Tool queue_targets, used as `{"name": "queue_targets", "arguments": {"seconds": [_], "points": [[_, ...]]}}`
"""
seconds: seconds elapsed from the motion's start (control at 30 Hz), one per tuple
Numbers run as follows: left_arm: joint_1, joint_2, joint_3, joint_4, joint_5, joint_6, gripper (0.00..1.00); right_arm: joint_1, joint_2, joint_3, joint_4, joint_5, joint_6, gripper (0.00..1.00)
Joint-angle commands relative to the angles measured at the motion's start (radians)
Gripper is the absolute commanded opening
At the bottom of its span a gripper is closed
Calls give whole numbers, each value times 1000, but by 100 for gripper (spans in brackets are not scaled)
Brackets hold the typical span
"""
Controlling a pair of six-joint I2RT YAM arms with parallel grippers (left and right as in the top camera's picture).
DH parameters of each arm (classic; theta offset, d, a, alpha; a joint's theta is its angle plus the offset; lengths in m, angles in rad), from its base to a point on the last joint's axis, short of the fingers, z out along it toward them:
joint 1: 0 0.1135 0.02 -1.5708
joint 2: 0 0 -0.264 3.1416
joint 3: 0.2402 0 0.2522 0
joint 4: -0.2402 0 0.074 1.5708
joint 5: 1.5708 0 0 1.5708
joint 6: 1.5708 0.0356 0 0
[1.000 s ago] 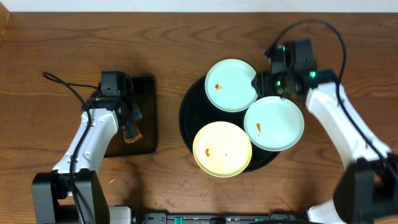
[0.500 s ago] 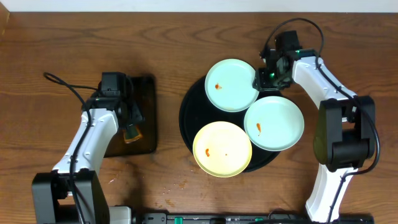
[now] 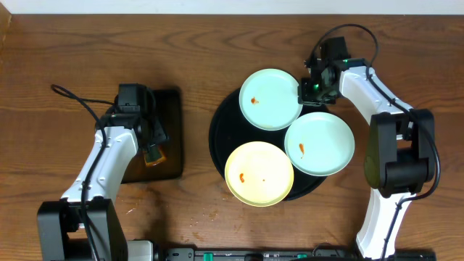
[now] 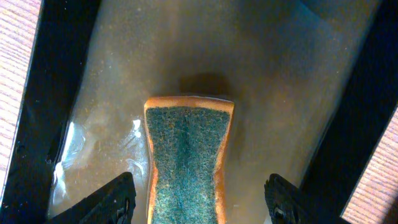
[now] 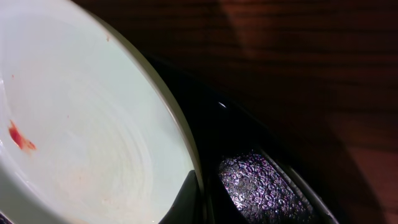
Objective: Clean dirty plates on tray and stack at the side
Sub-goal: 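Move right gripper to the top light blue plate and pin its rim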
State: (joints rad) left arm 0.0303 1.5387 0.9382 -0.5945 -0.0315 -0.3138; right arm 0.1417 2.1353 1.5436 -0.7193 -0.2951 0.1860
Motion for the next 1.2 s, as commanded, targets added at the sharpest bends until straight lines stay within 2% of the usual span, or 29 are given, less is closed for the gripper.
{"name": "queue_targets", "arguments": {"seconds": [0.0, 0.13, 0.17, 0.2, 0.23, 0.4, 0.5, 0.87, 1.17], "points": [[3, -11, 1, 0, -2, 5, 68, 11, 8, -14, 2, 49, 84, 1], [3, -11, 1, 1, -2, 5, 68, 19, 8, -18, 2, 63, 123, 1], [3, -11, 1, 1, -2, 5, 68, 19, 8, -18, 6, 63, 133, 4], [3, -11, 1, 1, -2, 5, 68, 19, 8, -18, 14, 63, 132, 15], [3, -11, 1, 1, -2, 5, 68, 19, 8, -18, 33, 78, 129, 20], [3, -11, 1, 1, -2, 5, 69, 21, 10, -18, 84, 93, 67, 11], [3, -11, 1, 1, -2, 5, 69, 24, 10, -24, 84, 97, 68, 1], [3, -11, 1, 1, -3, 5, 69, 24, 10, -67, 72, 138, 58, 1], [3, -3, 0, 2, -40, 5, 69, 41, 10, -66, 50, 130, -151, 1]]}}
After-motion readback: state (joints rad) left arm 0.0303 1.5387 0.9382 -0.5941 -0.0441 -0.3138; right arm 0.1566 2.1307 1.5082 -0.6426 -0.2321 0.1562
